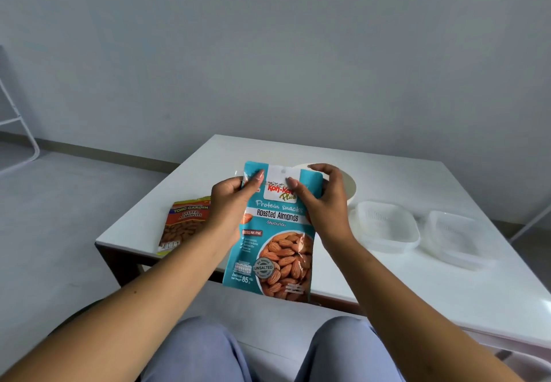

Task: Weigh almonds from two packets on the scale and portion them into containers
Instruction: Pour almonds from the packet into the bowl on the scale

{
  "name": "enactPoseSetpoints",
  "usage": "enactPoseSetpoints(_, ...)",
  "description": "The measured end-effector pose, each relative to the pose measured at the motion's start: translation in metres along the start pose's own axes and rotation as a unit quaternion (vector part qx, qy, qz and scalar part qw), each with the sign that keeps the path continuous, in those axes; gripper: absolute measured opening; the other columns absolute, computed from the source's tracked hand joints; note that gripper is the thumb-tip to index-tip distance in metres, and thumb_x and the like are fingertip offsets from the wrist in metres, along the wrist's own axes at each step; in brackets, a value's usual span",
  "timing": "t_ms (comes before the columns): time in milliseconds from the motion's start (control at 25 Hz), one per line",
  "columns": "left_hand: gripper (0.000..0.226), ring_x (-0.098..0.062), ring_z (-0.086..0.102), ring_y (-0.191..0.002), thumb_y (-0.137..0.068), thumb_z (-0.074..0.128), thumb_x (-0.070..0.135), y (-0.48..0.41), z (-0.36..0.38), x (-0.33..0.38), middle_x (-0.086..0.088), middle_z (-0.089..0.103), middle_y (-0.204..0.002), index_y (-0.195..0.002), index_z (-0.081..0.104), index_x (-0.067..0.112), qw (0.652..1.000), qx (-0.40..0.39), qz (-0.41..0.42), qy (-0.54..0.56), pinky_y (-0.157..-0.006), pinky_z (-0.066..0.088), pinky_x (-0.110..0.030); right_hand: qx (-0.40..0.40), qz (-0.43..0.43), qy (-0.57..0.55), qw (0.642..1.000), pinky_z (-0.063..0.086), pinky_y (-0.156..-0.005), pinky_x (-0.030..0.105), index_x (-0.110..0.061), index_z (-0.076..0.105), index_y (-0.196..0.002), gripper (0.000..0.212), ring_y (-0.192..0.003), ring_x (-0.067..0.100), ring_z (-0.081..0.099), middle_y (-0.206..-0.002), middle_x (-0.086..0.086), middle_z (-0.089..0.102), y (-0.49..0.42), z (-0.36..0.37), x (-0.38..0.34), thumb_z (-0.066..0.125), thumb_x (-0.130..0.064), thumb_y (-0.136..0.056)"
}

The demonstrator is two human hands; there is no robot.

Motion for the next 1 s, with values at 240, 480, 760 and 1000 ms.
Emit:
enactPoseSetpoints(240, 0.019, -0.017, 0.071, -0.06, -0.085, 0.069, 0.029, -0.006, -0.002, -0.003, -0.002, 0.075, -0.072, -0.08, 0.069, 0.01, 0.999, 0.031, 0.014, 0.023, -0.059, 0.059, -0.031, -0.024, 0.036, -0.063, 0.997, 0.062, -0.071, 0.041, -0.011, 0.06, -0.104, 0.029, -0.081, 0.024, 0.075, -0.1, 0.01, 0.074, 0.008, 0.001, 0.015, 0.067, -0.032, -0.085)
enactPoseSetpoints(480, 0.029, -0.022, 0.071, -0.067, -0.089, 0.06, 0.042, -0.001, -0.006, -0.012, -0.003, 0.074, -0.075, -0.083, 0.067, 0.014, 0.999, 0.04, 0.014, 0.03, -0.064, 0.056, -0.035, -0.01, 0.037, -0.044, 0.998, 0.062, -0.068, 0.038, -0.011, 0.063, -0.094, 0.023, -0.079, 0.024, 0.075, -0.095, 0.009, 0.076, 0.004, -0.002, 0.018, 0.067, -0.032, -0.085)
enactPoseSetpoints(760, 0.016, -0.024, 0.072, -0.087, -0.091, 0.06, 0.035, -0.001, -0.013, -0.019, -0.007, 0.069, -0.104, -0.088, 0.046, 0.031, 0.982, 0.156, 0.103, 0.022, -0.064, 0.057, -0.034, 0.02, 0.027, -0.057, 0.998, 0.062, -0.065, 0.034, -0.002, 0.058, -0.098, 0.03, -0.08, 0.021, 0.075, -0.098, 0.008, 0.074, 0.012, 0.0, 0.023, 0.065, -0.029, -0.087)
enactPoseSetpoints(1000, 0.039, -0.023, 0.074, -0.072, -0.092, 0.052, 0.047, 0.003, -0.008, -0.025, -0.007, 0.075, -0.083, -0.08, 0.065, 0.013, 0.988, 0.121, 0.1, 0.002, -0.056, 0.056, -0.03, 0.03, 0.02, -0.044, 0.998, 0.061, -0.061, 0.029, -0.003, 0.058, -0.097, 0.028, -0.079, 0.018, 0.075, -0.096, 0.007, 0.073, 0.012, 0.0, 0.025, 0.065, -0.028, -0.088)
Point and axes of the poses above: each hand's wrist, its own y-axis away from the middle knuckle, its own z-axis out of the palm, x = y × z, the point moved 4 cm from there along -y, towards the middle knuckle
